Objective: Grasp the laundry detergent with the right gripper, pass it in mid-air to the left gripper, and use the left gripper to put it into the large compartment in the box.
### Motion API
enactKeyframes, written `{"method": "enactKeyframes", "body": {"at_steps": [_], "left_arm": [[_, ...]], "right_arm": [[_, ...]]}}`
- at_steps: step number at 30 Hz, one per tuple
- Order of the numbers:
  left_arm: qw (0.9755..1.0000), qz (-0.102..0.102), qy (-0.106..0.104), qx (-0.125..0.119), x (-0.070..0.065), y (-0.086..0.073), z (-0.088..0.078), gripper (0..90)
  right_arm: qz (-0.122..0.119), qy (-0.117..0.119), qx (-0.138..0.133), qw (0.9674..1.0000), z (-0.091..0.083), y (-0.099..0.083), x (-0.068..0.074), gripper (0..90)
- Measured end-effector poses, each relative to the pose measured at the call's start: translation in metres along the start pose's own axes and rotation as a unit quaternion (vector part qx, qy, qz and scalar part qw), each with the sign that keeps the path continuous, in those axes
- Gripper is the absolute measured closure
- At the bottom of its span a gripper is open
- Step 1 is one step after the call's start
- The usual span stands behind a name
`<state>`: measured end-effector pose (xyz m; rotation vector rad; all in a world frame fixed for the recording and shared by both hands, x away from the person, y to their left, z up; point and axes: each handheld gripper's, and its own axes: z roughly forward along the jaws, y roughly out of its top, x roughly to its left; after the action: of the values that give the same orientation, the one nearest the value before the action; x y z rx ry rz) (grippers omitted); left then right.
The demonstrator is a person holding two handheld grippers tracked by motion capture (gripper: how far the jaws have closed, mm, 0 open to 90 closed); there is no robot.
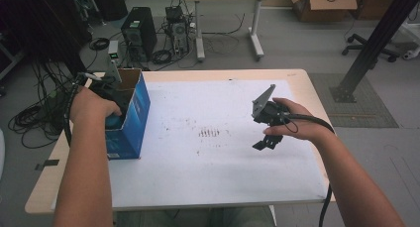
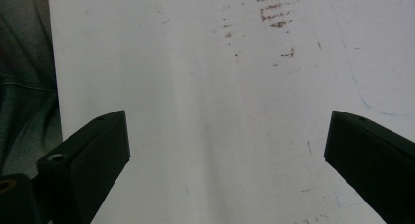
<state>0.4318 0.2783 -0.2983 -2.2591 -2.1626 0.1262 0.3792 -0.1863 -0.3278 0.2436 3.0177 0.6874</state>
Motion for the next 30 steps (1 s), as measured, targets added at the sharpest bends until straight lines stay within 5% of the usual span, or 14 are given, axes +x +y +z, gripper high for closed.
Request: {"method": "enactKeyframes", "body": {"at_steps": [15,30], "left_arm": [[0.9998,0.014,0.001,-0.017,-0.0013,-0.0017,0.0000,33.9],[0.9998,-0.002,-0.003,-0.019,0.0000,-0.0046,-0.0038,29.6]], "right_arm": [[0.004,-0.002,-0.003,1.0000,-0.0020,-0.0039,-0.0002,3.1],[0.002,0.000,-0.004,1.0000,-0.0011,-0.0031,0.0008,3.1]]}}
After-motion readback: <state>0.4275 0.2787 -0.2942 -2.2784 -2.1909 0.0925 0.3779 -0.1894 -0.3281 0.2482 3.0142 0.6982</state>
